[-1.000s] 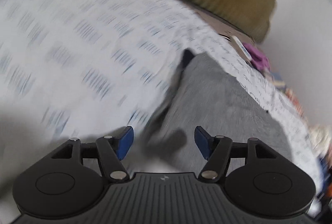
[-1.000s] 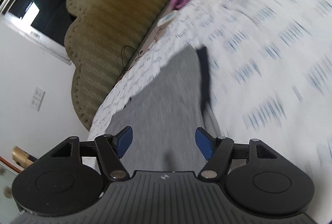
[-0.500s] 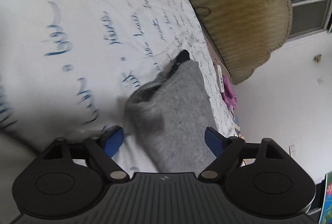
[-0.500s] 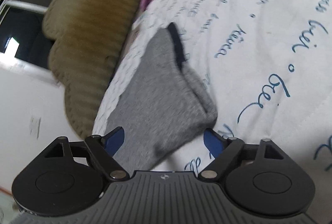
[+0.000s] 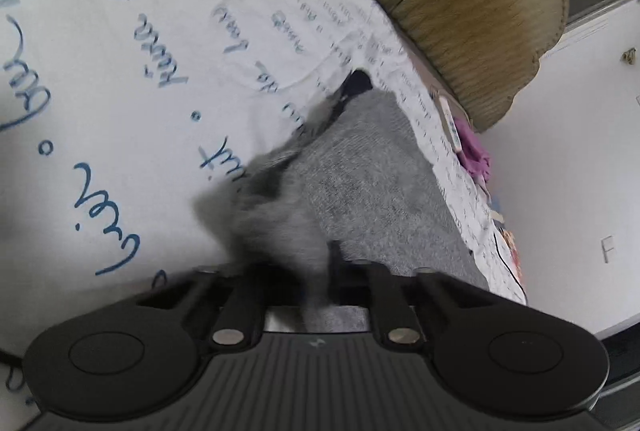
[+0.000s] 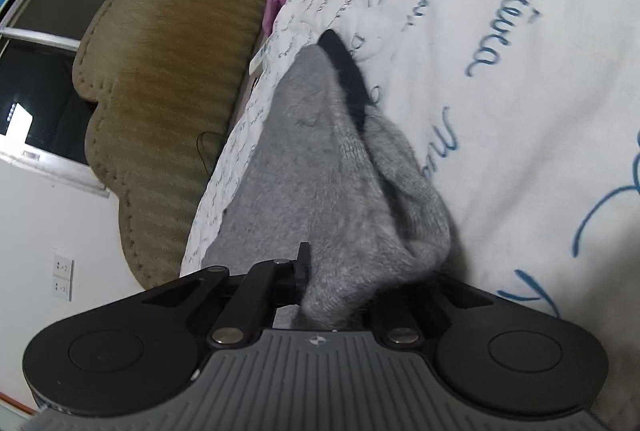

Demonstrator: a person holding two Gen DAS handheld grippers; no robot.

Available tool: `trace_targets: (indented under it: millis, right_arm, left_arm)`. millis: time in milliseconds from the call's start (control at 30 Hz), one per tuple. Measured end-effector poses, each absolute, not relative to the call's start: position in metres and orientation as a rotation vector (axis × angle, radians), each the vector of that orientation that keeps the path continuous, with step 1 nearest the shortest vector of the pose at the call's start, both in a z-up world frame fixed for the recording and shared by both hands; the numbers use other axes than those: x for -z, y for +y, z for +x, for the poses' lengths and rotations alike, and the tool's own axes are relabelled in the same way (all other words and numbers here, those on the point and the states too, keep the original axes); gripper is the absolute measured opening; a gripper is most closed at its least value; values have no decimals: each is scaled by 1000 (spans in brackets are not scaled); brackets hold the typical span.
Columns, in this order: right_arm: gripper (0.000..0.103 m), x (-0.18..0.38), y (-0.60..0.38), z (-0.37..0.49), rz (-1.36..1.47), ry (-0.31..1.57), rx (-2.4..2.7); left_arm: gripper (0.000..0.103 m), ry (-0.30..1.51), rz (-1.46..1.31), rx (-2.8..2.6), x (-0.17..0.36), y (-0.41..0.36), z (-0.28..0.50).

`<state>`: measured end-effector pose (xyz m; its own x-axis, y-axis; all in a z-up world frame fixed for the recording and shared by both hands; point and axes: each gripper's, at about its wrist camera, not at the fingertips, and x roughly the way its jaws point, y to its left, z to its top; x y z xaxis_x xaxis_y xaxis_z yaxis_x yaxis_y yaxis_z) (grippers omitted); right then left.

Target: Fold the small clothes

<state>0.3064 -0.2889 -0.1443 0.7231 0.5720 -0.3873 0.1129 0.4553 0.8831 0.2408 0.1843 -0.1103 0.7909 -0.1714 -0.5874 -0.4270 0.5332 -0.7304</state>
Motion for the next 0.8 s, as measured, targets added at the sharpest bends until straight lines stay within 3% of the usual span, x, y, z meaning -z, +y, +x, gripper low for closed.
trace_targets:
  millis: [533, 800]
  right_arm:
    - [10, 74, -296, 299, 1077, 628, -450]
    - [11, 101, -310, 274, 1122, 700, -455]
  left_arm:
    - [4, 558, -983, -34, 27, 190, 206]
    - [5, 677, -1075, 5, 75, 197, 188]
